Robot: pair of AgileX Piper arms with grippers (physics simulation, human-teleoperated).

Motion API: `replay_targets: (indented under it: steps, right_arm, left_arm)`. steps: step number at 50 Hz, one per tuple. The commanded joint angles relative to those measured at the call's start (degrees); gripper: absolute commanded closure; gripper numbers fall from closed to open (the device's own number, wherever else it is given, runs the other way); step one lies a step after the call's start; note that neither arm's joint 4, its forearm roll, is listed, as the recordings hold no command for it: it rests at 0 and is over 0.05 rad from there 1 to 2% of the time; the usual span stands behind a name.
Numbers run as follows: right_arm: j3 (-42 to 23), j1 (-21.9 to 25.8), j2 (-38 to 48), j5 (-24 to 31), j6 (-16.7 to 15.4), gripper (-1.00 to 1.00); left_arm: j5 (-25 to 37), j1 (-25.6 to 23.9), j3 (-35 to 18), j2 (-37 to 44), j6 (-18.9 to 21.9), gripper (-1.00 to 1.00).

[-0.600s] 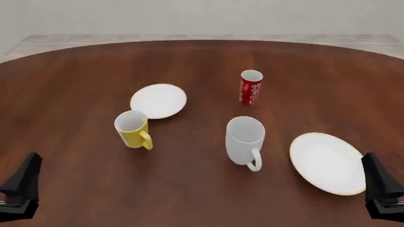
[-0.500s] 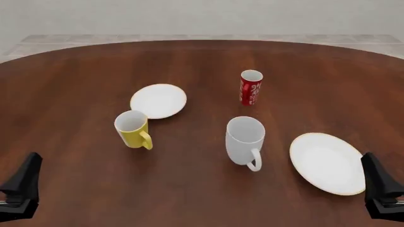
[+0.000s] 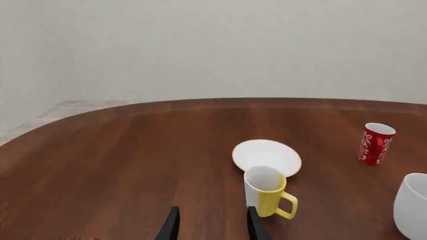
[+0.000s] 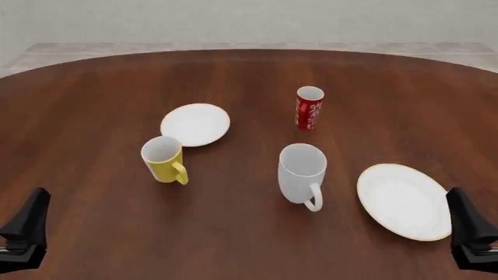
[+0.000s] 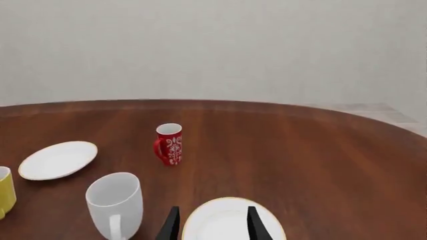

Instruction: Put the white mug on the left plate.

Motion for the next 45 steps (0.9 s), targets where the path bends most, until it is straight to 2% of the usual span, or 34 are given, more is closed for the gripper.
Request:
replay_targets:
  steps: [1, 6, 7, 13, 14, 17, 21, 26, 36, 41, 43, 45]
  right_arm:
    - [-1.4, 0.0, 0.0, 0.4, 0.5, -1.0]
    - [-4.4, 1.1, 0.0, 3.0, 0.7, -1.0]
    - [-5.3, 1.4, 0.0, 4.1, 1.7, -1.0]
    - [-9.3, 2.7, 0.3, 7.1, 2.1, -1.0]
    - [-10.2, 3.2, 0.5, 7.7, 3.0, -1.0]
    - [-12.0, 4.2, 2.4, 8.6, 2.3, -1.0]
    - [-15.1, 4.8, 4.4, 10.2, 3.5, -1.0]
    - [-18.1, 5.8, 6.0, 11.8, 3.3, -1.0]
    - [-26.1, 12.1, 11.1, 16.8, 2.4, -1.0]
    - [-28.7, 14.0, 12.5, 18.4, 1.7, -1.0]
    - [-29.7, 15.3, 13.6, 19.1, 2.5, -1.0]
    - [-30.3, 16.0, 14.0, 19.5, 1.5, -1.0]
  left_arm:
    - [0.0, 0.3, 0.0, 0.0, -0.1, -1.0]
    - [-0.3, 0.5, 0.0, 0.4, -0.2, -1.0]
    - [-0.4, 0.6, 0.1, 0.5, 0.0, -1.0]
    - [-0.6, 0.9, 0.1, 0.8, -0.1, -1.0]
    - [-0.6, 0.9, 0.0, 0.7, -0.1, -1.0]
    - [-0.5, 1.2, 0.0, 0.6, -0.1, -1.0]
    - [-0.3, 1.4, -0.1, 0.3, -0.2, -1.0]
    - [-0.1, 1.5, -0.2, 0.2, -0.3, -1.0]
    - [0.0, 1.8, -0.4, 0.0, -0.5, -1.0]
    - [0.0, 2.0, -0.5, 0.0, -0.6, -1.0]
    - [0.0, 2.1, -0.6, -0.1, -0.5, -1.0]
    - [-0.1, 2.4, -0.6, -0.1, -0.8, -1.0]
